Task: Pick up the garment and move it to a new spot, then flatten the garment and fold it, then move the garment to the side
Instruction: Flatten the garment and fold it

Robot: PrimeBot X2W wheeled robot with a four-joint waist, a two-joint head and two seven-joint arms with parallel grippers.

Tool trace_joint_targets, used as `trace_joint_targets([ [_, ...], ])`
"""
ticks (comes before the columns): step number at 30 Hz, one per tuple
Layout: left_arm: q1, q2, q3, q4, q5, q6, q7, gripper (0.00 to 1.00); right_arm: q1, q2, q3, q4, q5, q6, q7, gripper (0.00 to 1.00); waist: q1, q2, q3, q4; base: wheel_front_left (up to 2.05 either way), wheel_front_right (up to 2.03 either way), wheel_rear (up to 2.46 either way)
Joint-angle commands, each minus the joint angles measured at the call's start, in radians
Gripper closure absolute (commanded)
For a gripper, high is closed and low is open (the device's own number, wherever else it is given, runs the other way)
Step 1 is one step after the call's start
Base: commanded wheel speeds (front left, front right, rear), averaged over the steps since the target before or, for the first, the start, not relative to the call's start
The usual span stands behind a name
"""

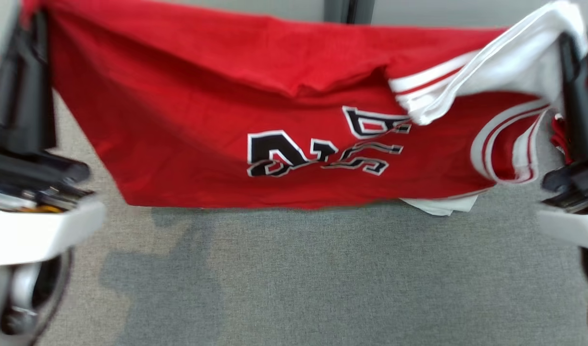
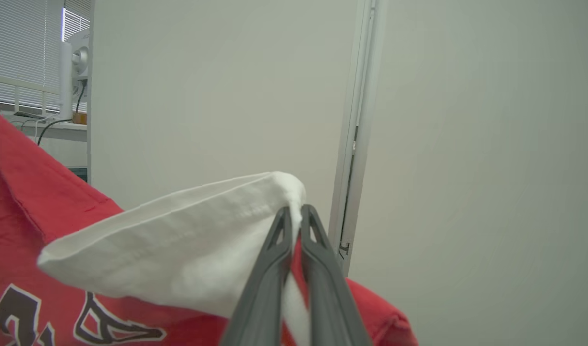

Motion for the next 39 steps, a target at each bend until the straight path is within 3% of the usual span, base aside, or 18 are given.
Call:
trace_joint_targets([
  [1,0.032,-0.014,-0.018,0.024,-0.008,-0.002,-0.006,1.00,0.030,0.009,0.004,0.029,0.010,0.000,-0.012,1.00,0.0000,0.0000,0.012,-0.002,0.00,0.00,0.00],
  [12,0.160,-0.130,-0.143,0.286,-0.070,-0.038,-0.046,1.00,0.138,0.090,0.044,0.293,0.069,0.000,-0.094,1.00,0.0000,0.0000,0.068,-0.003,0.00,0.00,0.00],
  [21,0.174,-0.201,-0.172,0.514,-0.137,-0.099,-0.085,1.00,0.106,0.100,0.108,0.559,0.124,0.000,-0.180,1.00,0.0000,0.0000,0.096,0.001,0.00,0.00,0.00],
  [27,0.149,-0.236,-0.186,0.622,-0.156,-0.143,-0.104,1.00,0.080,0.095,0.143,0.654,0.150,0.000,-0.223,1.00,0.0000,0.0000,0.092,0.003,0.00,0.00,0.00],
  [28,0.148,-0.242,-0.188,0.632,-0.165,-0.150,-0.105,0.97,0.077,0.093,0.147,0.661,0.153,0.000,-0.228,1.00,0.0000,0.0000,0.089,0.002,0.00,0.00,0.00],
  [29,0.147,-0.244,-0.191,0.642,-0.167,-0.153,-0.102,0.55,0.077,0.090,0.152,0.668,0.153,0.000,-0.233,0.98,0.0000,0.0000,0.086,0.002,0.00,0.00,0.00],
  [30,0.146,-0.245,-0.192,0.650,-0.168,-0.157,-0.100,0.00,0.076,0.086,0.160,0.674,0.151,0.000,-0.235,0.71,0.0000,0.0000,0.082,0.002,0.00,0.00,0.00],
  [31,0.145,-0.248,-0.189,0.653,-0.171,-0.158,-0.106,0.00,0.075,0.083,0.163,0.674,0.148,0.000,-0.240,0.20,0.0000,0.0000,0.078,0.002,0.00,0.00,0.00],
  [32,0.146,-0.250,-0.187,0.656,-0.170,-0.156,-0.110,0.00,0.077,0.081,0.164,0.671,0.145,0.000,-0.245,0.00,0.0000,0.0000,0.073,0.002,0.00,0.00,0.00],
  [39,0.172,-0.258,-0.116,0.600,-0.123,-0.103,-0.148,0.00,0.121,0.075,0.118,0.587,0.081,0.000,-0.266,0.00,0.0000,0.0000,0.033,0.004,0.00,0.00,0.00],
])
